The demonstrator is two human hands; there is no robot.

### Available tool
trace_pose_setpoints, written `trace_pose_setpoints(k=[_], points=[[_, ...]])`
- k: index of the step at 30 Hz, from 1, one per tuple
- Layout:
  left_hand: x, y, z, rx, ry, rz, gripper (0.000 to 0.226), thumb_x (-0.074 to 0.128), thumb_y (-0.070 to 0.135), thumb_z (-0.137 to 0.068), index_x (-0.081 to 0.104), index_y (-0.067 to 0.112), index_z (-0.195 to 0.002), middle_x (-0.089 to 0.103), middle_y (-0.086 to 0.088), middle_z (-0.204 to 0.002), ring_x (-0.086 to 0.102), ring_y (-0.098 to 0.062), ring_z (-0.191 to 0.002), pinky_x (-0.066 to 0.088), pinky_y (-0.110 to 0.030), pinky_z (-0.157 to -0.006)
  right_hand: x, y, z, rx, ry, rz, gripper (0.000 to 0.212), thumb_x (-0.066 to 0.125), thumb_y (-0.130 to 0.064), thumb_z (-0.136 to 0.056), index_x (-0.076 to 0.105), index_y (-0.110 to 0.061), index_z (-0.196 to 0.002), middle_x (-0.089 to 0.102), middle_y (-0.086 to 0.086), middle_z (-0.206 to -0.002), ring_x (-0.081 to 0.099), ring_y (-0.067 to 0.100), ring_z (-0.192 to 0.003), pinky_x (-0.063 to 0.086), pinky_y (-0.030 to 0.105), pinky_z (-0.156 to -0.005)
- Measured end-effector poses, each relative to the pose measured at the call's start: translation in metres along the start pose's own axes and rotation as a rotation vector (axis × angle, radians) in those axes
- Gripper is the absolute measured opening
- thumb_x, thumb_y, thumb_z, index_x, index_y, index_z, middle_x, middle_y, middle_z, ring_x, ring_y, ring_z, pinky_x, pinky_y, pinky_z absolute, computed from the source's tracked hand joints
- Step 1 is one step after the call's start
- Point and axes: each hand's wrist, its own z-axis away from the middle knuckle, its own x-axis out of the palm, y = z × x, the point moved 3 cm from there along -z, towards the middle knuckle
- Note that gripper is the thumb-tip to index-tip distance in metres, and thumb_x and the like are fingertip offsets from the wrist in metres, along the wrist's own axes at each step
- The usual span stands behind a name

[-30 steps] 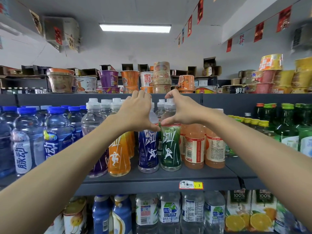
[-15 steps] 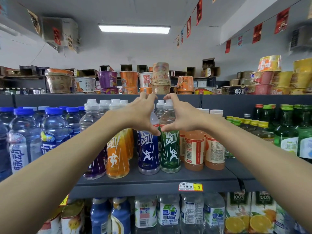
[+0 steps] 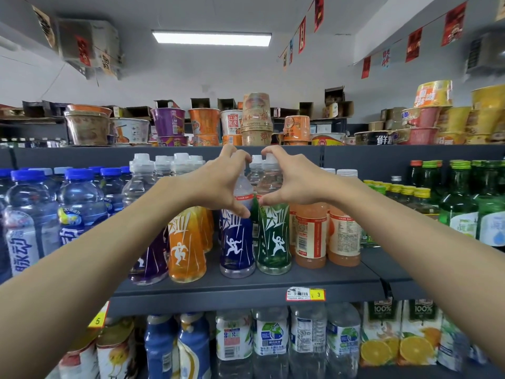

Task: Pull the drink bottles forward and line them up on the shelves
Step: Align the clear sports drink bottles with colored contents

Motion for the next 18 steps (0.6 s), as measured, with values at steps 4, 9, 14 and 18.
trace_pose_setpoints(k=[4,9,14,18], points=[[-0.004,0.001,0.005,0.018,0.002,0.018,0.118,0.091,0.060,-0.054,0.027,0.022,-0.146,0.023,0.001,-0.146,0.048,-0.026,-0.123,0.048,-0.037,-0.100,-0.002,-0.003,0.002,0.000,-0.009,0.008,0.104,0.088,-0.050,-0.071,0.024,-0.028,-0.151,0.057,-0.001,-0.104,0.055,0.004,-0.082,0.040,0.022,-0.064],[-0.006,0.001,0.009,0.032,0.020,0.035,0.118,0.091,0.057,-0.055,0.027,0.021,-0.147,0.024,0.000,-0.147,0.048,-0.023,-0.122,0.041,-0.026,-0.092,-0.005,-0.007,0.007,0.007,-0.016,0.011,0.105,0.087,-0.050,-0.072,0.023,-0.027,-0.152,0.056,-0.005,-0.099,0.055,0.005,-0.081,0.039,0.019,-0.062],[-0.008,0.001,0.012,0.042,0.018,0.043,0.116,0.091,0.056,-0.055,0.027,0.022,-0.146,0.023,0.003,-0.145,0.044,-0.016,-0.113,0.041,-0.025,-0.090,-0.007,-0.010,0.010,0.010,-0.039,0.020,0.104,0.087,-0.050,-0.073,0.022,-0.027,-0.152,0.052,-0.009,-0.091,0.054,0.005,-0.080,0.037,0.019,-0.062],[-0.008,-0.001,0.014,0.044,0.023,0.039,0.116,0.092,0.056,-0.056,0.026,0.024,-0.146,0.021,0.008,-0.143,0.042,-0.013,-0.110,0.041,-0.025,-0.088,-0.007,-0.007,0.010,0.024,-0.058,0.009,0.104,0.087,-0.047,-0.073,0.021,-0.027,-0.150,0.053,-0.009,-0.089,0.056,0.007,-0.079,0.038,0.021,-0.061]])
